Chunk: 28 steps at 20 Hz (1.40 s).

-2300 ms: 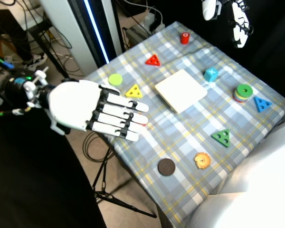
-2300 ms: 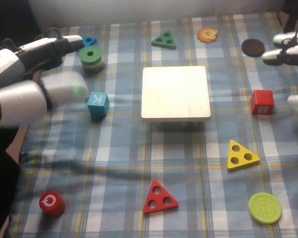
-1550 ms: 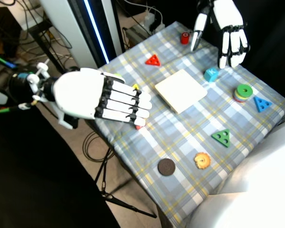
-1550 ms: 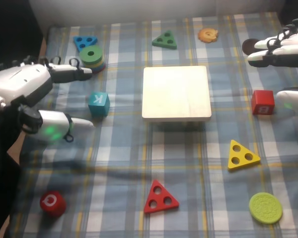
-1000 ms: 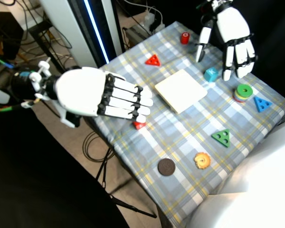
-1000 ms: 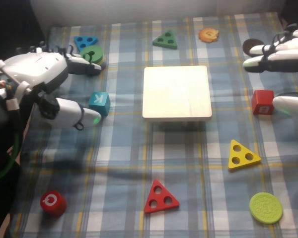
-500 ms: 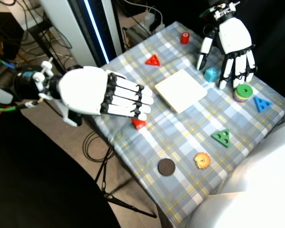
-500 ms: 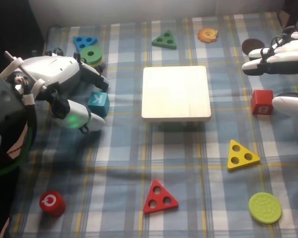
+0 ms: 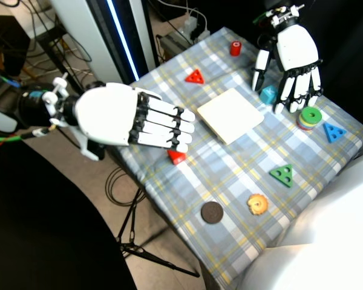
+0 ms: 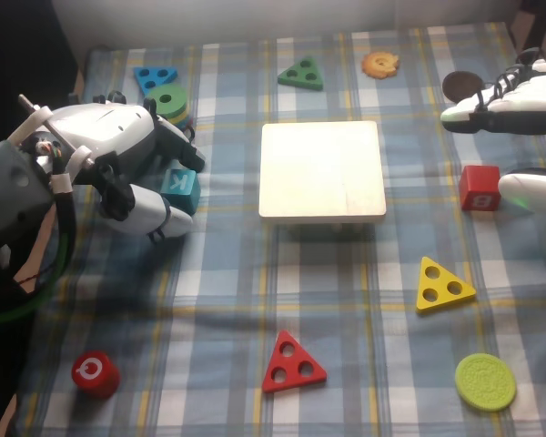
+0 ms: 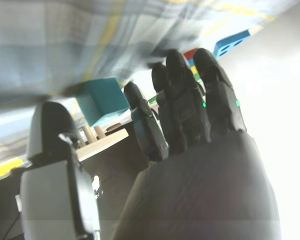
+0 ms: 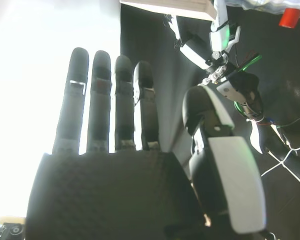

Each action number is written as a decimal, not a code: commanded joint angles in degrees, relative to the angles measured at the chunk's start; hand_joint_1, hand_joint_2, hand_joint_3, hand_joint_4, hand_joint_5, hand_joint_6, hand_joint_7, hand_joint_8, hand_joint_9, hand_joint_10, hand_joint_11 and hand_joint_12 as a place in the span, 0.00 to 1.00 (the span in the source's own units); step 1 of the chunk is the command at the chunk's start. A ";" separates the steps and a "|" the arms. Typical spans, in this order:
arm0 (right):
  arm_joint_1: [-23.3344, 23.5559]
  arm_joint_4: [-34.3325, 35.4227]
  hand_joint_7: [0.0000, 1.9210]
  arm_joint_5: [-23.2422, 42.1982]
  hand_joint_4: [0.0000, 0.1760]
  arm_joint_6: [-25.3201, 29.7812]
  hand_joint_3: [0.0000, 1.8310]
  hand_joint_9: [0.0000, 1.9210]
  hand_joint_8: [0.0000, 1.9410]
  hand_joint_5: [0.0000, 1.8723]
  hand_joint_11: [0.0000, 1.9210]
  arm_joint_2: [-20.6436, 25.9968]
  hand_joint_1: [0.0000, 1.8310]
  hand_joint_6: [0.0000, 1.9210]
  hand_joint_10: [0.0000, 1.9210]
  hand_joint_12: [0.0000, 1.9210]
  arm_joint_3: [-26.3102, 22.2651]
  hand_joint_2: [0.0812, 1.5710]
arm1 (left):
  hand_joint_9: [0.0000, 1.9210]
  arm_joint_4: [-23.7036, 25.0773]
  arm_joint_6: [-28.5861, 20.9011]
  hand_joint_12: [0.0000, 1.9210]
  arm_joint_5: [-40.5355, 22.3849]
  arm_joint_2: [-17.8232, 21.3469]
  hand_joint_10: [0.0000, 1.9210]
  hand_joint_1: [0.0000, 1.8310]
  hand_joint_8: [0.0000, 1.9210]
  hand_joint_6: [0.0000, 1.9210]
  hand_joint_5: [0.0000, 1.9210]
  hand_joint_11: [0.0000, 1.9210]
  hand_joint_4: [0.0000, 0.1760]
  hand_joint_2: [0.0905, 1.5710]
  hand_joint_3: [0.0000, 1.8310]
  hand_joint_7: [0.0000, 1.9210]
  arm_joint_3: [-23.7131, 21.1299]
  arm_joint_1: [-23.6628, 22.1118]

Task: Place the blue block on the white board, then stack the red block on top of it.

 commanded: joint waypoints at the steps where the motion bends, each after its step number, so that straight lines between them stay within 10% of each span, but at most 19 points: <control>1: 0.64 1.49 0.28 6.70 0.00 0.44 0.00 0.26 0.00 0.21 0.13 -0.22 0.18 0.00 0.00 0.29 0.23 0.88 | 0.29 1.48 -0.07 0.25 -3.99 -0.24 0.01 0.51 0.00 0.00 0.41 0.08 0.67 0.62 0.00 0.32 0.15 -0.91; 5: 0.64 1.46 0.29 6.70 0.00 0.49 0.00 0.28 0.00 0.21 0.11 -0.22 0.18 0.00 0.00 0.35 0.22 0.89 | 0.31 1.47 -0.07 0.24 -4.01 -0.24 0.01 0.52 0.00 0.01 0.46 0.09 0.56 0.64 0.00 0.35 0.14 -1.32; 6: 0.64 1.46 0.29 6.70 0.00 0.50 0.00 0.28 0.00 0.21 0.11 -0.22 0.18 0.00 0.00 0.35 0.22 0.89 | 0.32 1.44 -0.07 0.24 -4.09 -0.23 0.00 0.55 0.00 0.39 0.51 0.10 0.90 0.67 0.00 0.36 0.07 -1.40; 7: 0.62 1.45 0.29 6.70 0.00 0.51 0.00 0.28 0.00 0.21 0.10 -0.22 0.18 0.00 0.00 0.35 0.22 0.89 | 0.33 1.44 -0.07 0.24 -4.27 -0.14 0.01 0.55 0.00 0.50 0.50 0.11 0.98 0.69 0.00 0.38 -0.11 -1.43; 10: 0.50 1.45 0.30 6.70 0.00 0.59 0.00 0.29 0.00 0.22 0.10 -0.22 0.17 0.00 0.00 0.37 0.22 0.89 | 0.34 2.15 -0.89 0.24 -5.15 0.48 0.01 0.55 0.00 0.53 0.49 0.12 1.00 0.70 0.00 0.39 -0.90 -1.82; 14: 0.38 1.45 0.30 6.71 0.00 0.71 0.00 0.29 0.00 0.22 0.10 -0.22 0.15 0.00 0.00 0.38 0.21 0.90 | 0.37 4.98 -6.36 0.22 -7.59 1.94 0.01 0.58 0.00 0.52 0.50 0.13 0.29 0.70 0.00 0.42 -2.23 -2.02; 16: 0.38 1.45 0.31 6.72 0.00 0.77 0.00 0.30 0.00 0.22 0.10 -0.22 0.15 0.00 0.00 0.38 0.20 0.90 | 0.37 7.33 -8.63 0.21 -9.45 2.91 0.00 0.59 0.00 0.52 0.50 0.13 0.15 0.70 0.00 0.43 -3.52 -2.13; 20: 0.38 1.47 0.31 6.74 0.00 0.77 0.00 0.30 0.00 0.23 0.10 -0.23 0.14 0.00 0.00 0.39 0.22 0.90 | 0.36 15.93 -14.60 0.30 -11.58 3.85 0.00 0.56 0.00 0.52 0.50 0.09 0.71 0.70 0.00 0.42 -6.10 -4.12; 21: 0.39 1.47 0.31 6.75 0.00 0.77 0.00 0.30 0.00 0.23 0.10 -0.25 0.13 0.00 0.00 0.39 0.22 0.90 | 0.37 17.64 -15.18 0.33 -11.68 3.45 0.00 0.56 0.00 0.53 0.50 0.08 0.71 0.70 0.00 0.42 -6.22 -4.82; 22: 0.39 1.46 0.31 6.76 0.00 0.77 0.00 0.30 0.00 0.23 0.11 -0.28 0.13 0.00 0.00 0.39 0.23 0.90 | 0.36 19.38 -15.39 0.33 -11.73 2.82 0.00 0.57 0.00 0.53 0.50 0.06 0.45 0.70 0.00 0.41 -6.36 -5.80; 24: 0.41 1.42 0.31 6.77 0.00 0.77 0.00 0.30 0.00 0.23 0.11 -0.36 0.12 0.00 0.00 0.39 0.31 0.89 | 0.36 23.27 -16.18 0.32 -11.47 1.63 0.00 0.58 0.00 0.50 0.51 0.05 0.41 0.69 0.00 0.41 -6.60 -7.60; 26: 0.59 1.35 0.31 6.79 0.00 0.77 0.00 0.31 0.00 0.23 0.13 -0.62 0.11 0.00 0.00 0.38 0.49 0.89 | 0.36 26.17 -18.57 0.32 -10.92 0.65 0.00 0.60 0.00 0.49 0.52 0.06 0.00 0.69 0.00 0.42 -6.49 -8.45; 28: 1.06 0.87 0.31 6.79 0.00 0.77 0.00 0.30 0.00 0.23 0.12 -0.90 0.11 0.00 0.00 0.37 0.70 0.89 | 0.37 27.76 -19.46 0.30 -10.66 -0.92 0.00 0.60 0.00 0.46 0.54 0.08 0.18 0.68 0.00 0.42 -5.93 -8.92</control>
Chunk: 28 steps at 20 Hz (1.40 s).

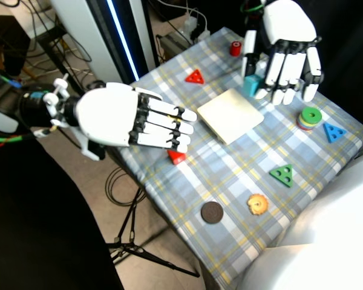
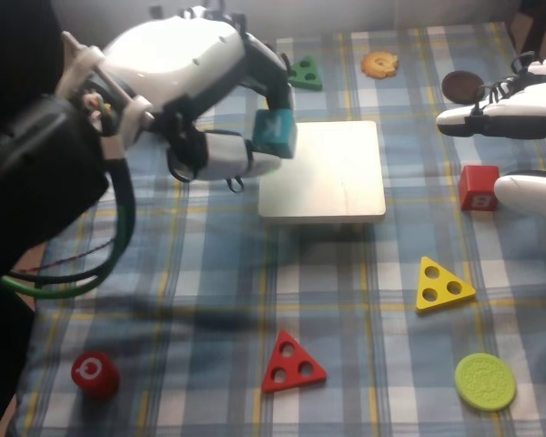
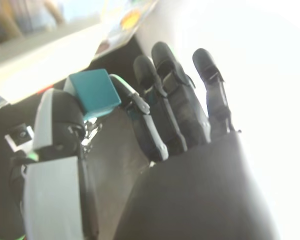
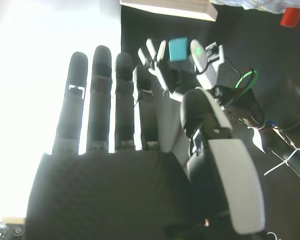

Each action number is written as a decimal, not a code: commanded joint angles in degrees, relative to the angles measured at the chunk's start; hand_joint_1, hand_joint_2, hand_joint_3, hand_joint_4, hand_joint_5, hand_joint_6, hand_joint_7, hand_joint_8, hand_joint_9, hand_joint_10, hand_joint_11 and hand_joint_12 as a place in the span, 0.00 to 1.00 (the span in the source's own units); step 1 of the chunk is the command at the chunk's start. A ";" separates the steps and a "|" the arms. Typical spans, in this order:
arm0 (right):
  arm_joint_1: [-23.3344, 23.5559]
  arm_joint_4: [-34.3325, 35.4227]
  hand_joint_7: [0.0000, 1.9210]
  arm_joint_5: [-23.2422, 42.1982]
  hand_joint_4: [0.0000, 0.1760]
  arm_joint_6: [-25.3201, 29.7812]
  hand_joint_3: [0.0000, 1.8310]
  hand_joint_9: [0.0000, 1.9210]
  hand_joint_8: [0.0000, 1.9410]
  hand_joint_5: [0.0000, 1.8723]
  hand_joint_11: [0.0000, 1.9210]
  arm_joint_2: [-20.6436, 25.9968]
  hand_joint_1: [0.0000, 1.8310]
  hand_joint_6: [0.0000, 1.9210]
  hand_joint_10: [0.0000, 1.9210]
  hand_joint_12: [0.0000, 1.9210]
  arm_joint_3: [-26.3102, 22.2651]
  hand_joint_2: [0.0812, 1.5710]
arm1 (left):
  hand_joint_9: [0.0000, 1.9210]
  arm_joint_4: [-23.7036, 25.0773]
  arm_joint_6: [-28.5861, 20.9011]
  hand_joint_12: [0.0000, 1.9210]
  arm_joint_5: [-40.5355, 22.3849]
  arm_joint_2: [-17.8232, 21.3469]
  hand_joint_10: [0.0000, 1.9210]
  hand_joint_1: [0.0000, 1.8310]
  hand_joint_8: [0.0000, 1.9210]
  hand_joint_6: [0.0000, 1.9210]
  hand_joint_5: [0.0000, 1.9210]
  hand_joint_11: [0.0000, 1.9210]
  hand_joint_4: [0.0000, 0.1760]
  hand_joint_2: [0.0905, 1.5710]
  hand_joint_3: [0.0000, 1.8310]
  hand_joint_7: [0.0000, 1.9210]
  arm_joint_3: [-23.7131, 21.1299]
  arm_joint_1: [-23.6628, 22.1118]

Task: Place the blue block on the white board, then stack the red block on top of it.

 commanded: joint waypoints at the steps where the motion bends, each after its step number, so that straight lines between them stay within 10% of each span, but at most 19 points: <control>1: 1.04 1.31 0.31 6.87 0.00 0.48 0.00 0.30 0.00 0.23 0.12 -0.22 0.10 0.00 0.00 0.37 0.32 0.89 | 0.37 1.08 -0.18 0.29 -4.65 -1.00 0.00 0.59 0.00 0.46 0.54 0.08 0.33 0.68 0.00 0.43 1.02 -1.29; 5: 1.32 0.84 0.31 6.87 0.00 0.48 0.00 0.30 0.00 0.24 0.13 -0.39 0.10 0.00 0.00 0.37 0.55 0.89 | 0.37 -1.18 -0.19 0.36 0.52 -5.18 0.00 0.60 0.00 0.48 0.53 0.06 0.00 0.68 0.00 0.43 5.60 -2.12; 7: 1.46 0.72 0.31 6.86 0.00 0.48 0.00 0.30 0.00 0.24 0.11 -0.55 0.12 0.00 0.00 0.39 0.71 0.89 | 0.37 -1.88 -0.20 0.41 2.38 -6.76 0.00 0.59 0.00 0.47 0.53 0.06 0.18 0.68 0.00 0.43 7.10 -2.31; 13: 1.67 0.29 0.30 6.82 0.00 1.03 0.00 0.31 0.00 0.23 0.11 -1.00 0.15 0.00 0.00 0.40 1.27 0.90 | 0.38 -2.19 -0.20 0.36 3.37 -8.35 0.00 0.60 0.00 0.46 0.54 0.05 0.01 0.68 0.00 0.42 8.31 -2.48; 14: 1.67 0.29 0.31 6.82 0.00 1.15 0.00 0.31 0.00 0.23 0.11 -1.00 0.15 0.00 0.00 0.40 1.32 0.91 | 0.38 -2.19 -0.20 0.36 3.44 -8.44 0.00 0.60 0.00 0.46 0.54 0.05 0.03 0.68 0.00 0.42 8.40 -2.66; 19: 1.67 0.30 0.31 6.82 0.00 1.30 0.00 0.31 0.00 0.23 0.11 -1.00 0.18 0.00 0.00 0.40 1.31 0.91 | 0.34 -2.19 -0.20 0.37 3.30 -8.16 0.00 0.56 0.00 0.52 0.50 0.02 0.94 0.69 0.00 0.36 8.06 -2.69; 20: 1.67 0.30 0.31 6.81 0.00 1.32 0.00 0.31 0.00 0.23 0.11 -1.00 0.18 0.00 0.00 0.40 1.31 0.91 | 0.33 -2.19 -0.20 0.37 3.23 -8.02 0.00 0.56 0.00 0.50 0.51 0.02 0.99 0.68 0.00 0.36 7.89 -2.61; 21: 1.67 0.30 0.31 6.81 0.00 1.34 0.00 0.31 0.00 0.23 0.11 -1.00 0.19 0.00 0.00 0.40 1.31 0.91 | 0.33 -2.14 -0.20 0.37 2.91 -7.81 0.00 0.57 0.00 0.19 0.45 0.01 0.70 0.62 0.00 0.35 7.56 -2.45; 22: 1.67 0.30 0.31 6.81 0.00 1.38 0.00 0.31 0.00 0.23 0.11 -1.00 0.19 0.00 0.00 0.40 1.31 0.91 | 0.32 -2.04 -0.20 0.37 2.61 -7.62 0.00 0.55 0.00 0.06 0.46 0.00 0.69 0.60 0.00 0.35 7.29 -2.35; 28: 1.65 0.33 0.31 6.79 0.00 1.78 0.00 0.30 0.00 0.23 0.11 -1.00 0.20 0.00 0.00 0.39 1.22 0.89 | 0.30 -1.95 -0.20 0.35 -0.85 -4.90 0.00 0.50 0.00 0.00 0.38 0.00 0.76 0.61 0.00 0.33 4.24 -1.29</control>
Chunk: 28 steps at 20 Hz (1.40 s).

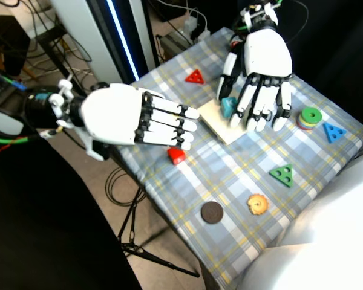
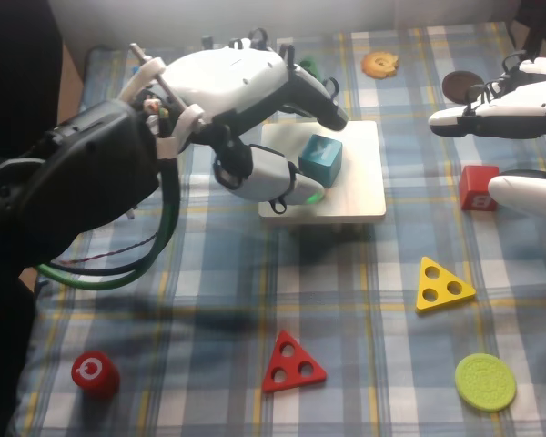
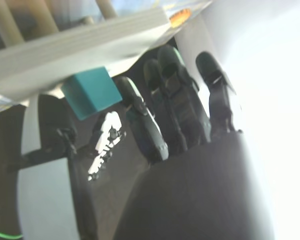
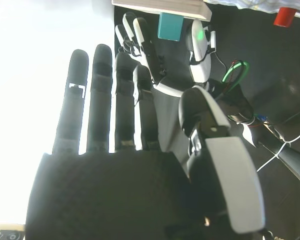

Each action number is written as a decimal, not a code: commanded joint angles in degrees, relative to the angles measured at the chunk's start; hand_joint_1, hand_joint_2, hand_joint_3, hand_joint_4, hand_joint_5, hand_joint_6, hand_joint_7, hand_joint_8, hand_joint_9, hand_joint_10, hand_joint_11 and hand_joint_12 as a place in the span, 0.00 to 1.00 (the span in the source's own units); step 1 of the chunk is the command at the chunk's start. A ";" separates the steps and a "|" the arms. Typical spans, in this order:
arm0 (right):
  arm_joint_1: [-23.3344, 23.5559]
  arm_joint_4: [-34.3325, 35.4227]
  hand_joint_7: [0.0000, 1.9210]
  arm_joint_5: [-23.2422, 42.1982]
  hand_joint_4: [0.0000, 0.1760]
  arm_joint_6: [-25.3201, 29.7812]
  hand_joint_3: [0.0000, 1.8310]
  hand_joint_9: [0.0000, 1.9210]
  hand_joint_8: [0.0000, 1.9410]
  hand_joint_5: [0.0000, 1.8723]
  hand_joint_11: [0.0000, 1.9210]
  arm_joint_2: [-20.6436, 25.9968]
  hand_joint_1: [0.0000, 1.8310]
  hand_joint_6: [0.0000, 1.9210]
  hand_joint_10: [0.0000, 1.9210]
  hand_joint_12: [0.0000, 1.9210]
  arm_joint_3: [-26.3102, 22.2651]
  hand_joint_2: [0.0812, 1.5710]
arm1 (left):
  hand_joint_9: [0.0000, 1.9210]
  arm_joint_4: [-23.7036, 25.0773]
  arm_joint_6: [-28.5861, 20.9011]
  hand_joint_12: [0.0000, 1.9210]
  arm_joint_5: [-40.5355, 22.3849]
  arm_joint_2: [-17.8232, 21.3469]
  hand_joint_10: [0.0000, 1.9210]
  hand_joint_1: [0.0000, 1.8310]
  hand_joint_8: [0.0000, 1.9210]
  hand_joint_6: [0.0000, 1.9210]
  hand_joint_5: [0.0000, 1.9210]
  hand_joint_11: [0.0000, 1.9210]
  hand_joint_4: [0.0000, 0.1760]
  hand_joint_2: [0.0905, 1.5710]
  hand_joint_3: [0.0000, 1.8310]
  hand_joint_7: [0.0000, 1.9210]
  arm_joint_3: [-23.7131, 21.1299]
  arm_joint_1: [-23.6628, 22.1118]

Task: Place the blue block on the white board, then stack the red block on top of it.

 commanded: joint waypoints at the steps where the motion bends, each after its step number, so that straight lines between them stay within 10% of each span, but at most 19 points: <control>1: 1.06 1.73 0.31 6.72 0.00 0.61 0.00 0.30 0.00 0.23 0.11 -0.10 0.20 0.00 0.00 0.39 0.14 0.88 | 0.29 1.23 -0.17 0.34 -7.95 0.69 0.00 0.51 0.00 0.00 0.35 0.00 0.72 0.60 0.00 0.31 -0.63 -0.12; 4: 1.06 2.74 0.28 6.72 0.00 0.60 0.00 0.27 0.00 0.21 0.08 -0.09 0.23 0.00 0.00 0.40 0.29 0.84 | 0.28 2.16 -3.22 0.29 -12.22 2.99 0.00 0.50 0.00 0.00 0.25 0.00 0.88 0.59 0.00 0.28 -3.04 0.97; 9: 1.39 5.42 0.25 1.17 0.01 -1.57 0.00 0.27 0.00 0.18 0.07 -1.31 0.36 0.00 0.00 0.47 2.57 0.68 | 0.16 8.05 -22.59 0.31 -27.32 10.65 0.00 0.44 0.00 0.00 0.12 0.00 1.00 0.56 0.00 0.15 -9.59 6.76; 11: 2.50 6.08 0.22 -2.31 0.01 -4.39 0.00 0.24 0.00 0.17 0.06 -1.91 0.46 0.00 0.00 0.47 3.06 0.64 | 0.11 9.86 -29.25 0.36 -32.72 13.93 0.00 0.43 0.00 0.00 0.10 0.00 0.85 0.56 0.00 0.11 -12.13 10.26; 15: 4.08 7.07 0.19 -7.25 0.13 -7.18 0.00 0.22 0.00 0.18 0.04 -3.50 0.47 0.00 0.00 0.50 4.75 0.60 | 0.02 12.57 -43.16 0.07 -40.27 18.22 0.01 0.40 0.00 0.00 0.06 0.00 0.75 0.54 0.00 0.05 -14.49 16.11; 19: 4.68 8.21 0.21 -9.76 0.09 -7.63 0.00 0.24 0.00 0.22 0.03 -5.15 0.50 0.00 0.01 0.53 6.51 0.59 | 0.02 13.21 -55.09 0.09 -44.23 19.39 0.00 0.41 0.00 0.00 0.06 0.00 0.63 0.53 0.00 0.04 -13.53 20.22; 22: 4.90 9.04 0.25 -10.66 0.19 -7.66 0.00 0.28 0.00 0.26 0.05 -5.92 0.46 0.00 0.01 0.59 7.52 0.60 | 0.01 12.86 -57.88 0.06 -44.71 19.48 0.00 0.41 0.00 0.00 0.06 0.00 0.51 0.54 0.00 0.04 -13.08 21.57; 25: 4.95 9.41 0.28 -10.81 0.09 -7.66 0.00 0.29 0.00 0.29 0.07 -6.24 0.46 0.00 0.01 0.58 7.77 0.60 | 0.00 12.43 -58.27 0.00 -45.05 19.48 0.00 0.44 0.00 0.00 0.06 0.00 0.68 0.55 0.00 0.04 -13.14 22.14; 28: 4.99 9.49 0.29 -11.00 0.00 -7.66 0.00 0.30 0.00 0.31 0.08 -6.37 0.46 0.00 0.01 0.56 7.89 0.60 | 0.01 12.14 -58.66 0.00 -45.20 19.48 0.00 0.43 0.00 0.00 0.06 0.00 0.62 0.55 0.00 0.05 -13.11 22.44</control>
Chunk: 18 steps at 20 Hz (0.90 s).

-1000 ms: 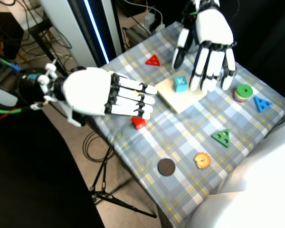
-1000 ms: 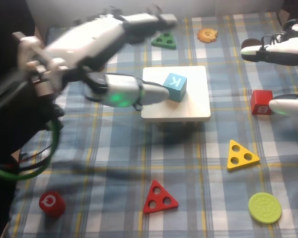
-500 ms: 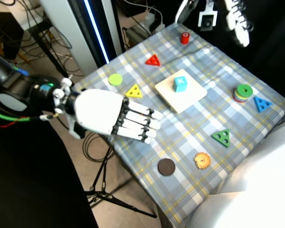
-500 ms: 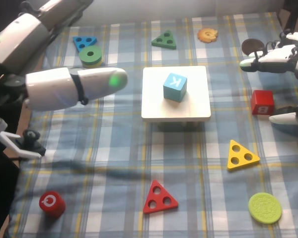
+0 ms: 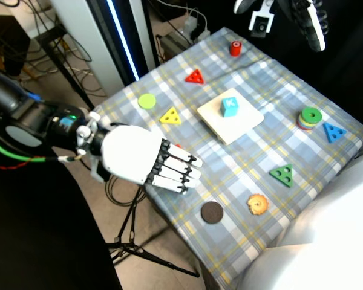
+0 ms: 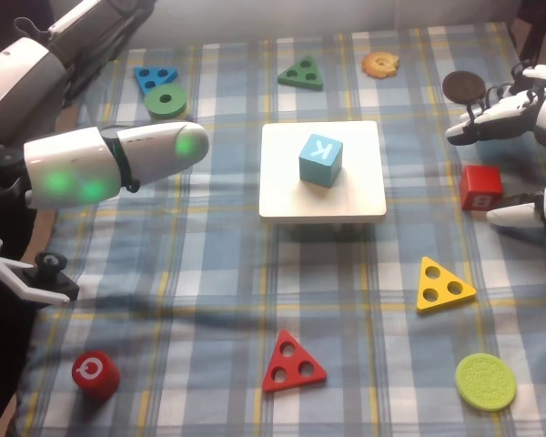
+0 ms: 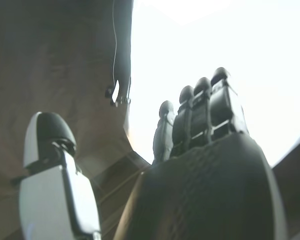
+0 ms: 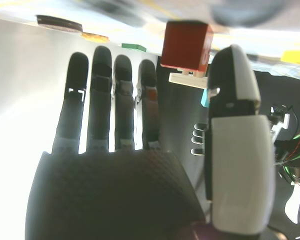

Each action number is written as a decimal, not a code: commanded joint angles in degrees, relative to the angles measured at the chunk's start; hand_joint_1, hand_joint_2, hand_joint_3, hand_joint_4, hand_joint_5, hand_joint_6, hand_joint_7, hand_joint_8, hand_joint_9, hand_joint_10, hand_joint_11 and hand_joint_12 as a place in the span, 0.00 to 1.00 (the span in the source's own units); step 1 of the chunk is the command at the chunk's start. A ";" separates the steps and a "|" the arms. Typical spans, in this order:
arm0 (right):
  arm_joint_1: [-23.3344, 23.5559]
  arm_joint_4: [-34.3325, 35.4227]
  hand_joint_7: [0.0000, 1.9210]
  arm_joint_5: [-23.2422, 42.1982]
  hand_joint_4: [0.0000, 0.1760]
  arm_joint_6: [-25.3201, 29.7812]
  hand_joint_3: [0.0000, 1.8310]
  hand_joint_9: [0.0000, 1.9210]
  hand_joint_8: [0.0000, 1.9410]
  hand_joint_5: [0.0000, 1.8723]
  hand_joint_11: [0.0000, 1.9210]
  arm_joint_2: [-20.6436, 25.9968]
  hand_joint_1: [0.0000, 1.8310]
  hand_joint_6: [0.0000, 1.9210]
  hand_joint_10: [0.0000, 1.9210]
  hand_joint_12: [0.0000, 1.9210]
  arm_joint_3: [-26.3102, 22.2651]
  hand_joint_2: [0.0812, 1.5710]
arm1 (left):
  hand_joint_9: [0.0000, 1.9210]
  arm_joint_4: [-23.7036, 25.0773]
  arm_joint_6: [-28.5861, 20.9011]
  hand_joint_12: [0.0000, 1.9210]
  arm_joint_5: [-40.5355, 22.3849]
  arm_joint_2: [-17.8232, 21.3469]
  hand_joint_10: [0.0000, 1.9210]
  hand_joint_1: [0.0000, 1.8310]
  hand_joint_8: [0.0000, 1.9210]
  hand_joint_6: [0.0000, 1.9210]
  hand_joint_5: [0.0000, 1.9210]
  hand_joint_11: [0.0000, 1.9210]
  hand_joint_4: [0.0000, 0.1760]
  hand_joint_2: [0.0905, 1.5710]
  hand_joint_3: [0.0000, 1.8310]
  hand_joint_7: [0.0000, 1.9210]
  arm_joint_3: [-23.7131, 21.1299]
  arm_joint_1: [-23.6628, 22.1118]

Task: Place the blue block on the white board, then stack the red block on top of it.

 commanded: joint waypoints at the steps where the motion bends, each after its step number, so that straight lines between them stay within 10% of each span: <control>1: 0.87 1.14 0.30 6.10 0.00 0.08 0.00 0.31 0.00 0.32 0.08 -0.10 0.47 0.00 0.01 0.55 0.34 0.60 | 0.01 0.64 -0.69 0.00 -7.37 0.20 0.00 0.44 0.00 0.00 0.07 0.00 0.63 0.55 0.00 0.05 0.20 -0.30; 8: 1.19 1.15 0.39 6.04 0.00 0.08 0.00 0.37 0.00 0.48 0.14 -0.80 0.53 0.01 0.01 0.51 0.55 0.62 | 0.02 -0.03 -0.99 0.01 -7.33 0.02 0.00 0.41 0.00 0.00 0.07 0.01 0.57 0.55 0.00 0.05 0.41 0.10; 9: 1.25 1.15 0.41 6.02 0.48 0.08 0.00 0.38 0.00 0.53 0.16 -0.86 0.56 0.38 0.00 0.49 0.63 0.67 | 0.02 -0.09 -1.00 0.01 -7.32 -0.02 0.00 0.41 0.00 0.00 0.07 0.01 0.60 0.55 0.00 0.05 0.45 0.15; 10: 1.32 1.17 0.42 6.01 0.67 0.08 0.00 0.39 0.00 0.52 0.16 -0.90 0.56 0.49 0.00 0.49 0.67 0.69 | 0.02 -0.14 -1.04 0.01 -7.29 -0.06 0.00 0.41 0.00 0.00 0.07 0.02 0.58 0.55 0.00 0.05 0.46 0.19; 14: 1.63 1.20 0.45 6.01 0.00 0.08 0.00 0.40 0.01 0.54 0.16 -1.15 0.60 0.49 0.01 0.53 0.85 0.69 | 0.03 -0.46 -1.05 0.01 -7.20 -0.21 0.01 0.39 0.00 0.00 0.07 0.02 0.58 0.55 0.00 0.06 0.55 0.42; 18: 4.00 -1.88 0.46 6.33 0.00 1.57 0.00 0.41 0.00 0.55 0.13 -1.10 0.61 0.46 0.00 0.58 0.93 0.68 | 0.04 -0.63 -1.20 0.01 -6.89 0.09 0.01 0.39 0.01 0.00 0.08 0.02 0.51 0.56 0.00 0.07 0.62 0.99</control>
